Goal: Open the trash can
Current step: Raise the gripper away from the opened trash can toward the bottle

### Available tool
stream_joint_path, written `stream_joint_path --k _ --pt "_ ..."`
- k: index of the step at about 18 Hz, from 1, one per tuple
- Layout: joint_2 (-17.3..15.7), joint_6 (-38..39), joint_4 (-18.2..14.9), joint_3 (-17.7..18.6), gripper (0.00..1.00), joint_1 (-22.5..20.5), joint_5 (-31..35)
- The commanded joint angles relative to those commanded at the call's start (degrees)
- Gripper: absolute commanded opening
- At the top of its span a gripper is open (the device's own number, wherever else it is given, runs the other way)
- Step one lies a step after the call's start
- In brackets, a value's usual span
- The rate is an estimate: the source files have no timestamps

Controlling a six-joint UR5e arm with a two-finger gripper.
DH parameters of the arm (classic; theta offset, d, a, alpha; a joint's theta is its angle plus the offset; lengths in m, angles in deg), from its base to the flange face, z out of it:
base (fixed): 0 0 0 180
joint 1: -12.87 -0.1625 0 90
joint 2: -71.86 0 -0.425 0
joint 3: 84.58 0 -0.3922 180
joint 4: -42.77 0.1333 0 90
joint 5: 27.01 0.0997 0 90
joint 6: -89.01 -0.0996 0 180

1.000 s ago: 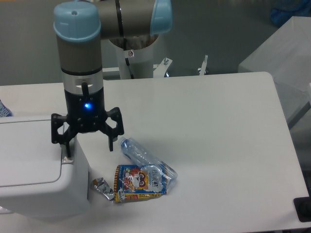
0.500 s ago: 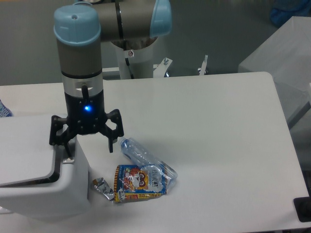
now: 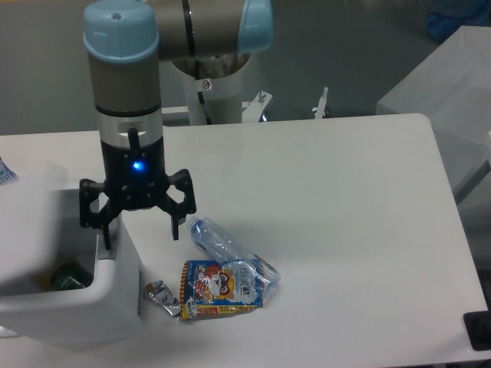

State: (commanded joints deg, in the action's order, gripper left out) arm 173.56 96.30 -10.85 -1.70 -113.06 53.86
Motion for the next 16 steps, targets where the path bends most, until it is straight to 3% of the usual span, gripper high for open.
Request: stream_joint_path --k 4,7,16 --pt "-0.45 -0.09 0.09 -0.09 1.0 -2.91 -0.98" --pt "-0.27 -1.49 0.18 -1.14 1.0 -3.35 3.57" --pt "0.69 -16.6 -2.9 -0.26 1.0 -5.64 12.9"
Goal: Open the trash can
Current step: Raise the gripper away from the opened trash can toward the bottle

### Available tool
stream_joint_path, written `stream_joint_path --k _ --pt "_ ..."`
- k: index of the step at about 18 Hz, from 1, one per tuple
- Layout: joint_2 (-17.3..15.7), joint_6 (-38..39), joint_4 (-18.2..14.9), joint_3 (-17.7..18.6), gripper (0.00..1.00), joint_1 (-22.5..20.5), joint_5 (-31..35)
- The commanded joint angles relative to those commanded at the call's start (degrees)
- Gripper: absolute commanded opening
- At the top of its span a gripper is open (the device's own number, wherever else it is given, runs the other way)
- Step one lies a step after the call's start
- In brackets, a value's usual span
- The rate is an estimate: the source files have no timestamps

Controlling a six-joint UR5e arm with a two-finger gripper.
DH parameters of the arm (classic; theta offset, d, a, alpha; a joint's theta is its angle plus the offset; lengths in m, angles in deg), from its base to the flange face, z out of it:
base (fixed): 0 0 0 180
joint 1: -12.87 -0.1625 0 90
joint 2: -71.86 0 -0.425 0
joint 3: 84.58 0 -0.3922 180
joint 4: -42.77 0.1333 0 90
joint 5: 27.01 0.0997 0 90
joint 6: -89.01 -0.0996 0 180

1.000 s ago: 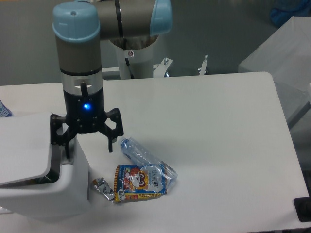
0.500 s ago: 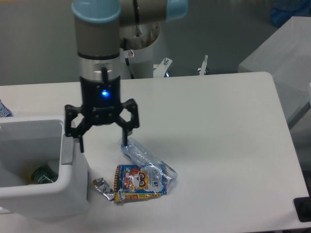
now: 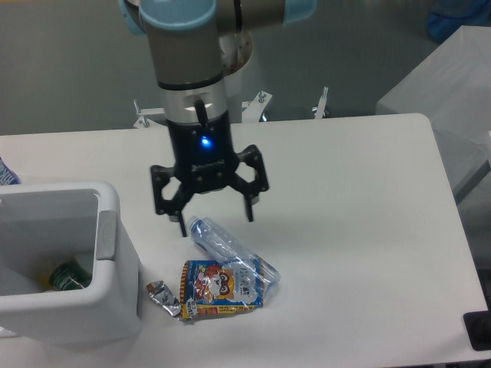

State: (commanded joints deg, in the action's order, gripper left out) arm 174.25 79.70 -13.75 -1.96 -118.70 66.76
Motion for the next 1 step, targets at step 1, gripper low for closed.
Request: stream_joint_path --k 1 --pt "0.09 -0.71 0.0 0.17 1.0 -0.35 0.27"
